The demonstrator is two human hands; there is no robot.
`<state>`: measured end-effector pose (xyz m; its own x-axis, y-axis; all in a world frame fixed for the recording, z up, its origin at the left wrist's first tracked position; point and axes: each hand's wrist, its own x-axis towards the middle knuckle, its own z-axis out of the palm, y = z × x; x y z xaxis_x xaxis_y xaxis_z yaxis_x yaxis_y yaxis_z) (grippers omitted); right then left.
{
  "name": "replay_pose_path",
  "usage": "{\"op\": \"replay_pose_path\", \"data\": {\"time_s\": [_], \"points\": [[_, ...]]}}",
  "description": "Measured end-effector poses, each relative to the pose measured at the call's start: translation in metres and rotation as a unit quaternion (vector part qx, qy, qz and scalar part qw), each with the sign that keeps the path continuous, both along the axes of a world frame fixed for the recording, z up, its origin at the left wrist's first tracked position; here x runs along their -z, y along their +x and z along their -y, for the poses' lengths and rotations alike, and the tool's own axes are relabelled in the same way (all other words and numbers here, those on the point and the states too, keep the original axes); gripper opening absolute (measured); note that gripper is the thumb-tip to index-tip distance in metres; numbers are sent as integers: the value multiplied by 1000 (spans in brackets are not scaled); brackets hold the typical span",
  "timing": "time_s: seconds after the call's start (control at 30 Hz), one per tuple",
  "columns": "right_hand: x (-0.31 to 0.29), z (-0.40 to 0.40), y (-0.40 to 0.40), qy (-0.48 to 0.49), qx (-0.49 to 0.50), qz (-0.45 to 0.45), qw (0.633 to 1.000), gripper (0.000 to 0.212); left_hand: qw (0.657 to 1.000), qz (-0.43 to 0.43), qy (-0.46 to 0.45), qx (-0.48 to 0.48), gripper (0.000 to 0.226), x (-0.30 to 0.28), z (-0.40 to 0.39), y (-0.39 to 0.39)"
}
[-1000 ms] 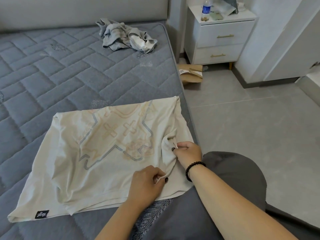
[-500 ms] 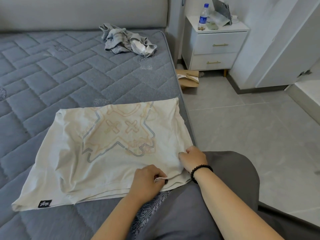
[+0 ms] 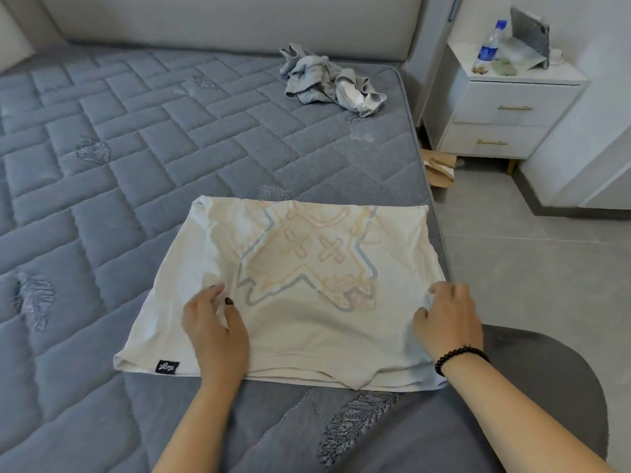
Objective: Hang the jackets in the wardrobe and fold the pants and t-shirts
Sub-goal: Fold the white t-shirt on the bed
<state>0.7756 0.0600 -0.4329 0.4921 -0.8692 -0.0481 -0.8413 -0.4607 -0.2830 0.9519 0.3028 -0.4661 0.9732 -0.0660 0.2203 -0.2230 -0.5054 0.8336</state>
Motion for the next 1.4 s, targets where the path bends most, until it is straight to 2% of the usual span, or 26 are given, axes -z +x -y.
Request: {"op": "replay_pose_path", "data": {"time_s": [0.07, 0.13, 0.23, 0.33, 0.4, 0.5, 0.57, 0.67, 0.77, 0.87, 0.93, 1.0, 1.07, 1.2, 1.27, 1.33, 1.4], "points": [[-5, -10, 17, -21, -50, 3, 999, 37, 996, -46, 9, -78, 31, 6, -24, 30], [-12, -22, 40, -3, -107, -8, 994, 37, 987, -122, 5, -109, 35, 7, -40, 51], [-21, -46, 84, 23, -192, -3, 981, 34, 987, -148, 25, -65, 26, 2, -51, 65], [-32, -75, 133, 57, -260, 20, 964, 28, 984, -165, 62, -13, 43, -2, -58, 71], [-38, -92, 166, 89, -287, 25, 954, 26, 982, -156, 106, 18, 45, 2, -61, 73], [-40, -114, 212, 131, -315, 22, 940, 26, 986, -85, 136, 43, 29, 16, -68, 72], [-36, -126, 236, 157, -340, 18, 927, 35, 989, -44, 130, 50, 16, 25, -70, 73], [-29, -144, 266, 169, -367, -6, 915, 43, 995, -45, 72, 44, 17, 29, -75, 74], [-26, -160, 290, 174, -311, -23, 934, 38, 994, -67, -79, 39, 12, 24, -80, 74], [-22, -167, 308, 146, -261, -41, 953, 27, 983, -56, -164, 55, 27, 18, -82, 79], [-14, -167, 317, 109, -247, -59, 961, 16, 978, -84, -180, 64, 44, 25, -83, 84], [-11, -164, 320, 126, -215, -52, 967, 6, 976, -109, -181, 60, 36, 30, -84, 85], [-13, -158, 317, 190, -157, 4, 969, 4, 970, -145, -185, 57, 24, 29, -86, 86], [-20, -141, 295, 281, -7, 129, 951, 8, 961, -160, -223, 31, 20, 27, -89, 92], [-18, -137, 279, 270, 18, 123, 955, 6, 954, -166, -250, 7, 24, 22, -92, 96], [-15, -135, 265, 226, 8, 89, 970, 16, 944, -182, -277, 3, 19, 18, -96, 99], [-10, -133, 257, 192, -12, 73, 979, 20, 940, -219, -256, 47, 21, 14, -97, 100]]}}
